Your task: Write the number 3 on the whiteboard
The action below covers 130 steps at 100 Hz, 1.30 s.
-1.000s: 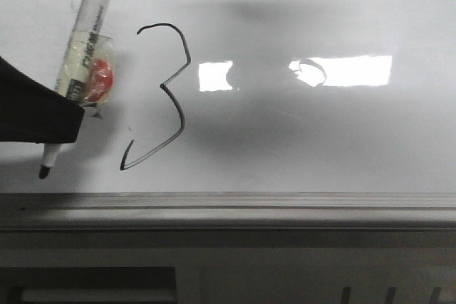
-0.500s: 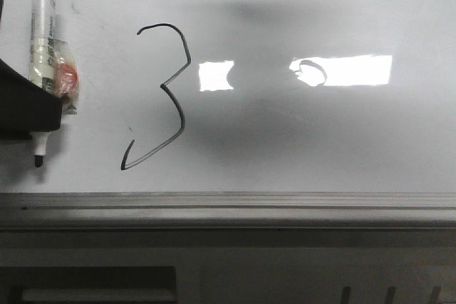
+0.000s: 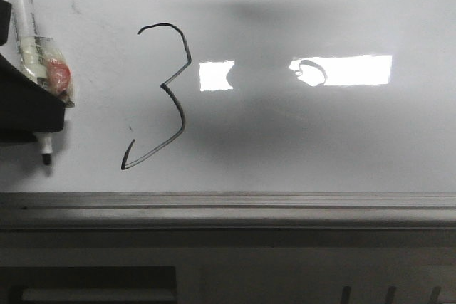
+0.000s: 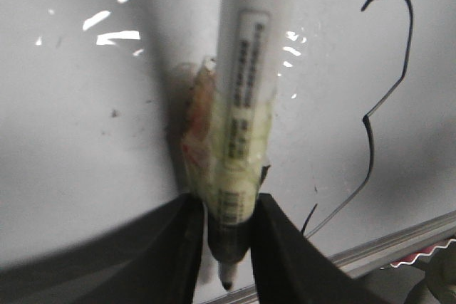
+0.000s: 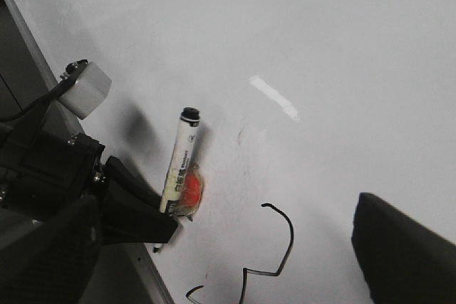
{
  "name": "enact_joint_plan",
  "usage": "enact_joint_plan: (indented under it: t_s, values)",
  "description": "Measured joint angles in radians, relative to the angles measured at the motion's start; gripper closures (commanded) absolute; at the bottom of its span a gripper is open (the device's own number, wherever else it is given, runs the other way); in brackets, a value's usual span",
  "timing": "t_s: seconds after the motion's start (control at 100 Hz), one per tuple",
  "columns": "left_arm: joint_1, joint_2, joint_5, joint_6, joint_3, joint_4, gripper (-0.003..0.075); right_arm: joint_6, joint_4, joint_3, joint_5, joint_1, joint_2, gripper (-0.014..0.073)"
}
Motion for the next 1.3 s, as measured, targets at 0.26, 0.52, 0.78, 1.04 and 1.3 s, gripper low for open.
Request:
enact_joint_plan:
  t_s: [0.26, 0.52, 0.78, 1.04, 1.3]
  values:
    - [0.003, -0.048, 0.002, 0.000, 0.000, -0.002, 0.0454, 0.000, 0.000, 0.000, 0.000, 0.000, 0.000, -0.0051]
    - [0.003, -0.184, 0.089, -0.002, 0.000, 0.018, 0.0456, 0.000, 0.000, 0.000, 0.004, 0.000, 0.000, -0.0013]
    - [0.003, -0.362, 0.154, -0.002, 0.000, 0.076, 0.0674, 0.000, 0.000, 0.000, 0.029, 0.000, -0.055, 0.0661]
    - [0.003, -0.601, 0.154, -0.002, 0.000, 0.308, 0.0741, 0.000, 0.000, 0.176, -0.053, 0.000, -0.217, 0.0658]
    - [0.003, -0.840, 0.159, -0.002, 0.024, 0.527, 0.0741, -0.015, 0.000, 0.574, -0.443, -0.001, -0.541, 0.0658]
